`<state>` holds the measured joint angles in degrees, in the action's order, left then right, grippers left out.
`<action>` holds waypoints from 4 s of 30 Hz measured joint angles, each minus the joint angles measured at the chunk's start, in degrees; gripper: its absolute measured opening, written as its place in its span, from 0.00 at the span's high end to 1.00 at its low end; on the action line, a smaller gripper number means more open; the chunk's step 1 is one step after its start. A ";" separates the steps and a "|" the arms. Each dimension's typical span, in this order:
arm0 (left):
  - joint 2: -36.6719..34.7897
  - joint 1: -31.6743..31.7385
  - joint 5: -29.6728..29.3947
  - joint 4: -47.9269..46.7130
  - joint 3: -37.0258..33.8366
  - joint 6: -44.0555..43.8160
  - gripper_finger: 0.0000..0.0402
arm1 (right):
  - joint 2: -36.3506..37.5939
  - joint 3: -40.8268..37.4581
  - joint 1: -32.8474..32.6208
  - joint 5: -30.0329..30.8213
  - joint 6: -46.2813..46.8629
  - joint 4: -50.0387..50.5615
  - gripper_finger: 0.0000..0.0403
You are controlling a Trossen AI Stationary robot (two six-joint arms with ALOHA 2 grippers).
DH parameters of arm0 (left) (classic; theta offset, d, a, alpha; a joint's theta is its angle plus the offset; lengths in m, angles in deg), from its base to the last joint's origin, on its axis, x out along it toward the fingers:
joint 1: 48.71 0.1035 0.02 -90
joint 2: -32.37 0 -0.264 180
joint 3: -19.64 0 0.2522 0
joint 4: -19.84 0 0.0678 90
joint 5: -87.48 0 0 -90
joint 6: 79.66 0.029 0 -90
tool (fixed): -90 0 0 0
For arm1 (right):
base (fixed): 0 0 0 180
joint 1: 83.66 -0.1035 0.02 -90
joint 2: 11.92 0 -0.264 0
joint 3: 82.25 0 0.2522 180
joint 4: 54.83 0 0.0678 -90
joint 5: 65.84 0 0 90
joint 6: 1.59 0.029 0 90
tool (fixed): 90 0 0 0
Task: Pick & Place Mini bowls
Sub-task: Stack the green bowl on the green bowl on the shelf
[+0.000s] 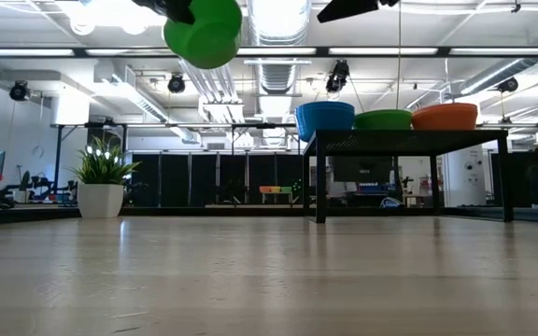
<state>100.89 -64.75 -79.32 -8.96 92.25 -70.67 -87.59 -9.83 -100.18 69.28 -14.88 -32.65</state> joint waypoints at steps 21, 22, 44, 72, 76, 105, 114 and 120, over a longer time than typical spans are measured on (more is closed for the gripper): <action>-0.10 1.70 -0.20 2.81 0.37 0.17 1.00 | -1.76 4.92 0.02 -0.11 1.36 -2.00 0.98; -0.10 1.71 -0.20 2.81 0.37 0.28 1.00 | -1.85 4.98 0.02 -0.08 0.88 -2.64 0.98; 0.32 1.76 -0.22 5.52 -0.04 0.21 1.00 | -8.23 4.78 0.07 -2.27 -11.44 -20.08 0.77; 8.05 -0.97 1.50 15.54 -0.07 9.91 1.00 | -17.97 7.34 6.99 1.28 -10.84 -32.50 0.69; 8.05 -2.44 1.21 18.34 -0.07 13.60 1.00 | -18.20 7.34 7.29 1.11 -10.58 -31.91 0.69; 8.05 -3.42 4.33 20.99 -0.04 14.71 0.80 | -18.22 8.02 7.72 4.50 -9.69 -29.17 0.98; 7.98 -4.77 3.64 20.56 0.46 14.71 0.73 | -15.42 13.05 8.52 8.95 -6.53 -16.39 0.98; 7.94 -6.53 3.41 20.58 1.63 14.67 0.73 | -13.11 19.21 10.66 9.06 1.11 1.15 0.98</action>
<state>108.84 -71.28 -75.91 11.62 93.88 -56.00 -100.70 9.38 -89.52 78.34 -13.78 -31.50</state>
